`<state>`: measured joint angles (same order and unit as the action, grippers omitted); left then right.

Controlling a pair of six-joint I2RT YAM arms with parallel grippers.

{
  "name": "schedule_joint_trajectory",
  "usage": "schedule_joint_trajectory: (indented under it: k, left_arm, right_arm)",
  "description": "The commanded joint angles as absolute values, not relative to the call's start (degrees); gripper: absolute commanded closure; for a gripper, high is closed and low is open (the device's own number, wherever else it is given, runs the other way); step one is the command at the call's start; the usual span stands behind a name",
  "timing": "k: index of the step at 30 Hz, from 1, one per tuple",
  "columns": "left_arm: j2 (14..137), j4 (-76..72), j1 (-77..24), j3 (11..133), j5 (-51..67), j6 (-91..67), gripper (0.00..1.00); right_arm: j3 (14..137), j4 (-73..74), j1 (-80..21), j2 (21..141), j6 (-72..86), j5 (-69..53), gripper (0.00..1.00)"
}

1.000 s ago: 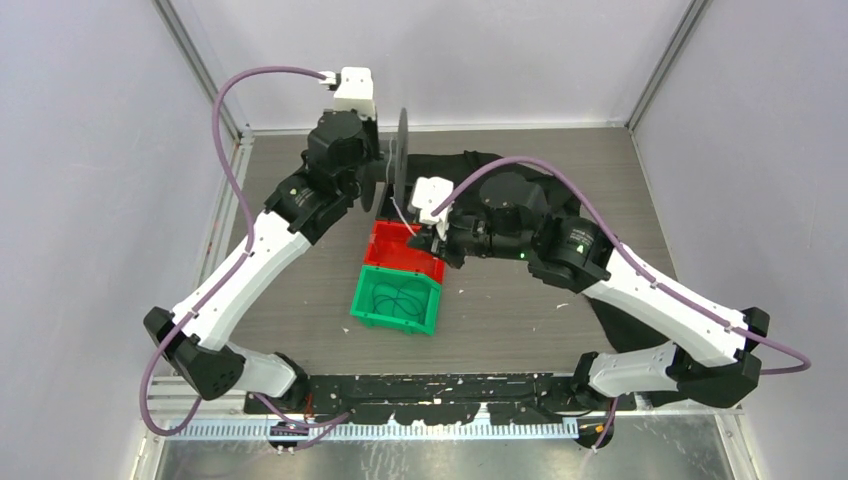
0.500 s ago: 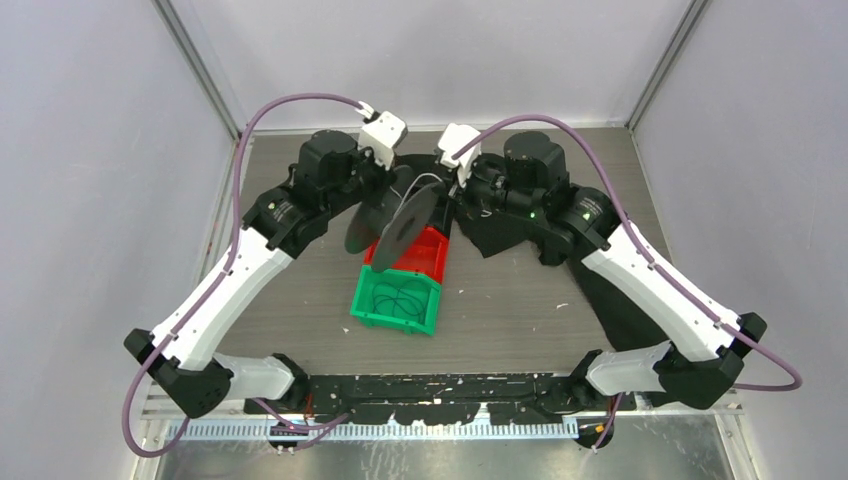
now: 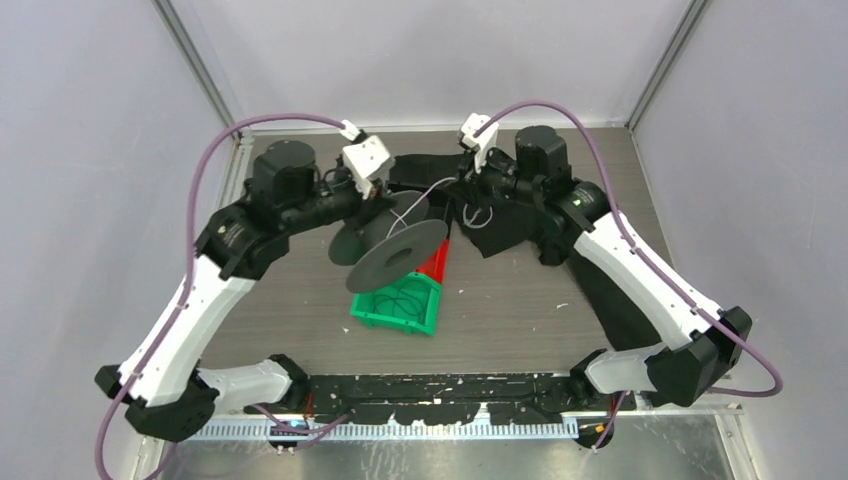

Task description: Wrap the cables

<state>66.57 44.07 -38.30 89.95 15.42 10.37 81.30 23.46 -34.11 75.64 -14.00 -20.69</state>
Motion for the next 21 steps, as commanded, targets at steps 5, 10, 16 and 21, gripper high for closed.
schedule_joint_trajectory:
  k: [5, 10, 16, 21]
  left_arm:
    - [60.98, 37.33, -38.50, 97.46, 18.85, 7.16, 1.00]
    - [61.19, 34.79, -38.52, 100.14, 12.72, 3.27, 1.00]
    - [62.51, 32.40, -38.50, 102.95, 2.98, -2.70, 1.00]
    - [61.13, 28.31, -38.50, 102.22, 0.46, -5.06, 1.00]
  right_arm:
    - [72.38, 10.25, -33.05, 77.45, -3.41, -26.62, 0.68]
    - [66.95, 2.61, -32.79, 78.45, 2.14, -27.44, 0.51]
    - [59.29, -7.31, -32.66, 77.19, 8.96, -26.81, 0.38]
    - [54.50, -10.72, -32.61, 74.76, 15.23, -24.19, 0.34]
